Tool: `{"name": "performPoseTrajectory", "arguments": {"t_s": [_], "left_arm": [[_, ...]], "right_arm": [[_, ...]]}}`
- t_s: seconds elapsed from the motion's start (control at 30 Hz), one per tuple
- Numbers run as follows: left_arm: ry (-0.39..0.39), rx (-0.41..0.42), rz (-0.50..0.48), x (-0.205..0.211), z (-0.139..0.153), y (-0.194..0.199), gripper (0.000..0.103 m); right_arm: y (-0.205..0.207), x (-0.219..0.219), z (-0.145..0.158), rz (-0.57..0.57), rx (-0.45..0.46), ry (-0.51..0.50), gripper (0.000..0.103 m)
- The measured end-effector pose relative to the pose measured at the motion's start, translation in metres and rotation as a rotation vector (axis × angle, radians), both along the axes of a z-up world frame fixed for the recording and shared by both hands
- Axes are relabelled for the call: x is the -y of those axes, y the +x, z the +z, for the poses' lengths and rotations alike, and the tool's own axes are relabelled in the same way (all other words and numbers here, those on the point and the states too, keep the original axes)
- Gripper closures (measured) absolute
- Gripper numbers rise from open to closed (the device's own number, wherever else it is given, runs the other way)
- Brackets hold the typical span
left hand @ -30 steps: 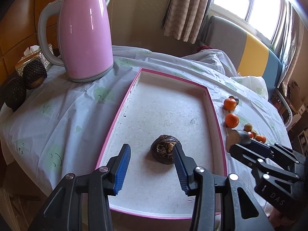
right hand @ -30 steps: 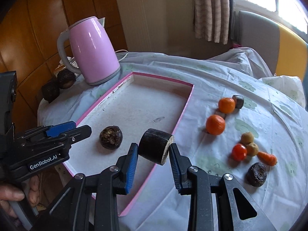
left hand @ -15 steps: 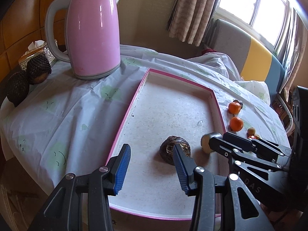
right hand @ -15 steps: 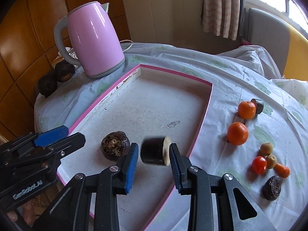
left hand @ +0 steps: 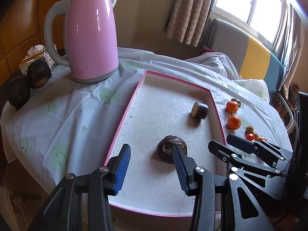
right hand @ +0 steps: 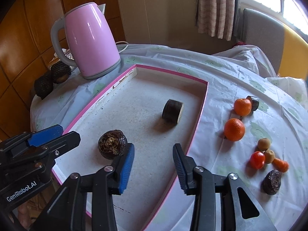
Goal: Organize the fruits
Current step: 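Move both open tools back out of the tray toward the remaining produce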
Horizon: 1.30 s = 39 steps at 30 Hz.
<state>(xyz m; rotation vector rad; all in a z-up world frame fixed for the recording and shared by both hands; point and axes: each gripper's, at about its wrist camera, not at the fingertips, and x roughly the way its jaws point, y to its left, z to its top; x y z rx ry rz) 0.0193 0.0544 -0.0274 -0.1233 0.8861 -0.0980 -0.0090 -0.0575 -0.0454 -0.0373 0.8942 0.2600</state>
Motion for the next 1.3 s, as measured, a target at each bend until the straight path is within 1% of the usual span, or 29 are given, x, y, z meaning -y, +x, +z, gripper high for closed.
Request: {"name": "performPoseTrajectory", "arguments": {"t_s": [0.57, 1.0, 1.03, 1.1, 1.3], "left_arm": [[0.019, 0.012, -0.052, 0.021, 0.006, -0.008, 0.057], [0.046, 0.022, -0.107, 0.041, 0.009, -0.013, 0.057], [0.047, 0.020, -0.113, 0.043, 0.008, -0.013, 0.057], [0.049, 0.017, -0.123, 0.046, 0.008, -0.013, 0.057], [0.034, 0.008, -0.170, 0.058, 0.006, -0.011, 0.057]], "right_arm": [[-0.024, 0.031, 0.015, -0.100, 0.058, 0.020, 0.054], [-0.037, 0.057, 0.015, -0.175, 0.077, 0.021, 0.054], [-0.038, 0.060, 0.015, -0.184, 0.078, 0.020, 0.053], [-0.039, 0.068, 0.013, -0.203, 0.077, 0.026, 0.049], [-0.046, 0.101, 0.005, -0.291, 0.056, 0.046, 0.048]]}}
